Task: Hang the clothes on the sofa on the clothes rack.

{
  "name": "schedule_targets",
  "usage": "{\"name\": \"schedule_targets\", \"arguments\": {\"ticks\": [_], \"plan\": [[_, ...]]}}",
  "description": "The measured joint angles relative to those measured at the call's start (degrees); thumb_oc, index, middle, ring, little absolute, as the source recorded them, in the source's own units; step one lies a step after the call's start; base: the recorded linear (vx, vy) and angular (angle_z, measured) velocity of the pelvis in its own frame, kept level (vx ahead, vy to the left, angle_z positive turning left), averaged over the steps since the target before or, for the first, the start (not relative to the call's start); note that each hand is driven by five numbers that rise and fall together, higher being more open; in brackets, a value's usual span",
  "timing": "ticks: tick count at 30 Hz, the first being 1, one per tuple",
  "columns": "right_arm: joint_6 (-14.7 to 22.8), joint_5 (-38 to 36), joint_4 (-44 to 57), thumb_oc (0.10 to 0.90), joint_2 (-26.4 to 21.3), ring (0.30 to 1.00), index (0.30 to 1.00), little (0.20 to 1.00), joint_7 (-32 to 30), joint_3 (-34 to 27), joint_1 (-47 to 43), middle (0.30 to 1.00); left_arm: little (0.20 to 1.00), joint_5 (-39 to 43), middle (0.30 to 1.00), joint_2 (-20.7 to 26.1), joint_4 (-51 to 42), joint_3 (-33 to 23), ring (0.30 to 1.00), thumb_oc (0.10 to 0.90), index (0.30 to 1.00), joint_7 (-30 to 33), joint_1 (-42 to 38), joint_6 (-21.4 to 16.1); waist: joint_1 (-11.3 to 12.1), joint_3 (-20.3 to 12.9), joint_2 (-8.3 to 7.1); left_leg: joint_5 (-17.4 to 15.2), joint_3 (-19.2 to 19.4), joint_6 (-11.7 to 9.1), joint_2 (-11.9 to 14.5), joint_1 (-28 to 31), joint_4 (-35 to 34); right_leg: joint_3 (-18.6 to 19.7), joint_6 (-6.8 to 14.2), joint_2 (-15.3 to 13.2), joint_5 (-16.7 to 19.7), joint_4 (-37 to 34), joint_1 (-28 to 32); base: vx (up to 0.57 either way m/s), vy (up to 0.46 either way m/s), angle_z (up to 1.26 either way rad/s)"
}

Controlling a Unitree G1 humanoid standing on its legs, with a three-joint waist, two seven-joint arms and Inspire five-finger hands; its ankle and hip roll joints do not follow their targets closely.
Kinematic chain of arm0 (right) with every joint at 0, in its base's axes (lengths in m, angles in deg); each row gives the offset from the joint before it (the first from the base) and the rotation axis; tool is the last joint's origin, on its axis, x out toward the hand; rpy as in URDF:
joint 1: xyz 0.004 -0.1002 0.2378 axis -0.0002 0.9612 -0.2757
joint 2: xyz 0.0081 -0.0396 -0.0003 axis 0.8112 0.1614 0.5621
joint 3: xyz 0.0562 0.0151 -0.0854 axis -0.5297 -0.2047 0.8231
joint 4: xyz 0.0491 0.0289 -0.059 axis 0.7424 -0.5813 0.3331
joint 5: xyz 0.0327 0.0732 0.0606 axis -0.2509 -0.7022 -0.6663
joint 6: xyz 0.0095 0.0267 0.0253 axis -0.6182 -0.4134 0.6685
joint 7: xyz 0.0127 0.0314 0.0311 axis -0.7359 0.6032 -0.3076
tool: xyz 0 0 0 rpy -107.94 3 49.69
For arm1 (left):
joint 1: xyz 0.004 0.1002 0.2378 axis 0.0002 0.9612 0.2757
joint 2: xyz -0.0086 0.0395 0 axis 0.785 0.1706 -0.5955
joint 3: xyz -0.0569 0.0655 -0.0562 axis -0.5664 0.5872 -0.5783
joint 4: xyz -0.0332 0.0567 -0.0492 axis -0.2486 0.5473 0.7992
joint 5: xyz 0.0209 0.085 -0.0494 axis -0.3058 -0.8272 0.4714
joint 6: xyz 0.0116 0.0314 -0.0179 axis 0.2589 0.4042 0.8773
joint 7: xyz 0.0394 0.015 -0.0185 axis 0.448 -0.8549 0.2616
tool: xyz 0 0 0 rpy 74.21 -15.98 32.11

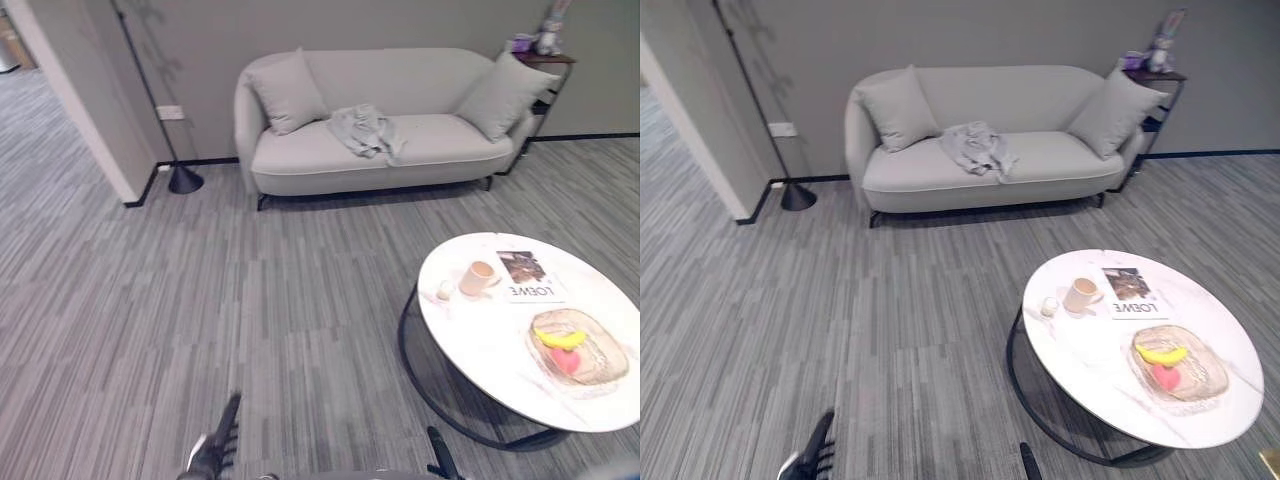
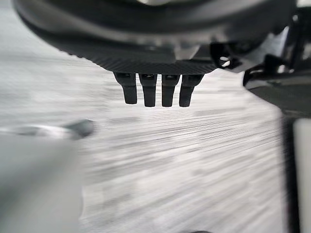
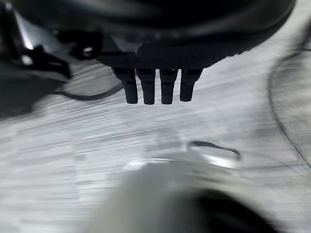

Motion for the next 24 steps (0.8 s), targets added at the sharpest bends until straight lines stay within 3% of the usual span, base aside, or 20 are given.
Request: {"name": "schedule_targets", "arguments": {"ticks": [3,6,11,24], "plan": [[1.19,0.48,3.14,0.800,0.09,0.900,0.900,0.900,-0.02,0.66,-0.43,0.900,0.900,-0.03,0.900,-0.33,0.95,0.36,0.900,0.800,0.900,-0.02,-0.11,0.03,-0.36,0.28,-0.54,0.67,0.88,-0.52,0.44,1.44,-0.73,-2.08,1.33,-0.15,0.95,-1.20,1.49,0.01,0.005,-0.17],[1.12,0.41,2.87,0.800,0.07,0.900,0.900,0.900,-0.68,0.64,0.16,0.900,0.900,0.02,0.900,-0.93,2.93,-0.28,0.900,0.800,0.900,0.16,-0.59,-0.37,-0.54,0.56,-0.91,0.61,0.77,-0.44,0.42,1.93,-0.76,-2.29,1.14,0.03,1.26,-2.27,2.61,0.02,-0.001,0.06],[1.03,0.36,2.84,0.800,-0.12,0.900,0.900,0.900,-0.66,1.25,1.26,0.900,0.900,-0.09,0.900,-1.07,4.99,-0.93,0.900,0.800,0.900,0.47,-1.24,-0.26,-0.90,1.81,0.14,0.48,0.68,-0.28,0.39,2.97,-0.82,-2.30,1.34,0.64,2.72,-5.68,5.18,0.00,0.000,0.01],[1.05,0.40,1.59,0.800,-0.44,0.900,0.900,0.900,0.28,1.65,0.06,0.900,0.900,-0.79,0.900,-0.98,3.00,4.72,0.900,0.800,0.900,-0.06,-2.34,-0.25,-1.32,2.00,0.41,0.27,-0.60,-0.29,0.05,2.88,-0.64,-1.82,1.31,1.25,3.49,-7.64,6.05,0.00,-0.021,0.00]]}}
